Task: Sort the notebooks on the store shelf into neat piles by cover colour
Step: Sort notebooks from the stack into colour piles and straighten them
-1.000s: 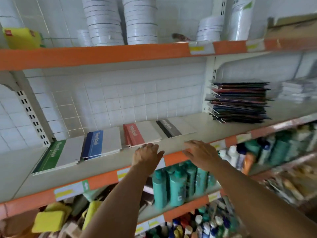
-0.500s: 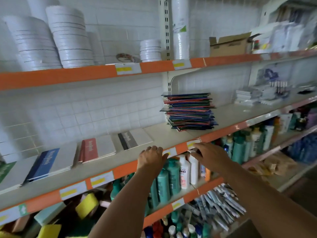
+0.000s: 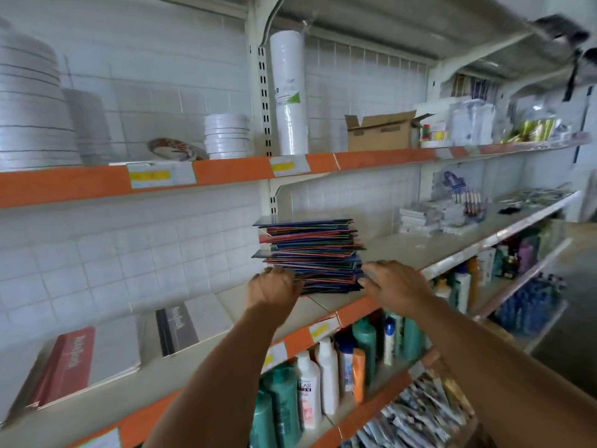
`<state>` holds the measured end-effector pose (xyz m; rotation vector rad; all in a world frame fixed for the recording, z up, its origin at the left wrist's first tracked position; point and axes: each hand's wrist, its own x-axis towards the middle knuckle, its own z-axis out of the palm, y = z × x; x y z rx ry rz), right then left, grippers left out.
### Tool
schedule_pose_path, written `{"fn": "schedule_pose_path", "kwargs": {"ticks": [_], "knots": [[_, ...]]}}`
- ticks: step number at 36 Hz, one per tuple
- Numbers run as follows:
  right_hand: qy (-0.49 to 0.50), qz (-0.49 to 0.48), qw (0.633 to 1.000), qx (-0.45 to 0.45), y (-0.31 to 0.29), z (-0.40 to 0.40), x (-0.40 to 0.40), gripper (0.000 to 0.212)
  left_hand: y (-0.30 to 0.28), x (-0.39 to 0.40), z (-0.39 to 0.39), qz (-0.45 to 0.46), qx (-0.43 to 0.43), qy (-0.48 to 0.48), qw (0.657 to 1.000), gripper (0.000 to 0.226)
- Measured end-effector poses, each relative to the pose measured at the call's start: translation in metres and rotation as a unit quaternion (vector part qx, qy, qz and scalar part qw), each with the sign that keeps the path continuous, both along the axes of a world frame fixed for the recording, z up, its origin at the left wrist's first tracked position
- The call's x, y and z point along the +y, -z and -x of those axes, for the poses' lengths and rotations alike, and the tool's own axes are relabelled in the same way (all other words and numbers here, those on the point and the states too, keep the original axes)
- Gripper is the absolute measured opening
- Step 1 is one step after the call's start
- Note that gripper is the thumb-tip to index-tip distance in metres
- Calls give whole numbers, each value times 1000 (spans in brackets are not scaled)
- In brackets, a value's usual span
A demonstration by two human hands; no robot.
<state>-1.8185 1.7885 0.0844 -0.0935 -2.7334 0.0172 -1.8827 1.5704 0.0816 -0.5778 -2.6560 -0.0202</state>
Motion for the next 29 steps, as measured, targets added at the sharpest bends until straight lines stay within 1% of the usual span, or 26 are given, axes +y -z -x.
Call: {"fn": "schedule_pose_path", "kwargs": {"ticks": [7, 11, 14, 17, 20, 23, 29], "knots": [[4, -19, 1000, 20, -17, 35, 33, 36, -25, 35, 32, 2, 13, 2, 1000, 42], [-10, -29, 999, 25, -23, 57, 56, 38, -35, 64, 48, -3, 24, -6, 1000, 49], [-32, -41, 998, 29, -27, 77, 77, 35, -40, 87, 60, -7, 33, -14, 999, 53], [-62, -47, 997, 29, -30, 94, 94, 36, -41, 110, 71, -16, 34, -22, 999, 53], [-89, -57, 994, 38, -34, 111, 111, 33, -43, 130, 78, -35, 31, -35, 998, 53], [-110, -49, 992, 35, -36, 127, 122, 35, -45, 143, 84, -43, 29, -51, 997, 53], [-149, -21, 988, 36, -38, 158, 125, 39, -54, 158, 97, -59, -7, -97, 994, 58]]}}
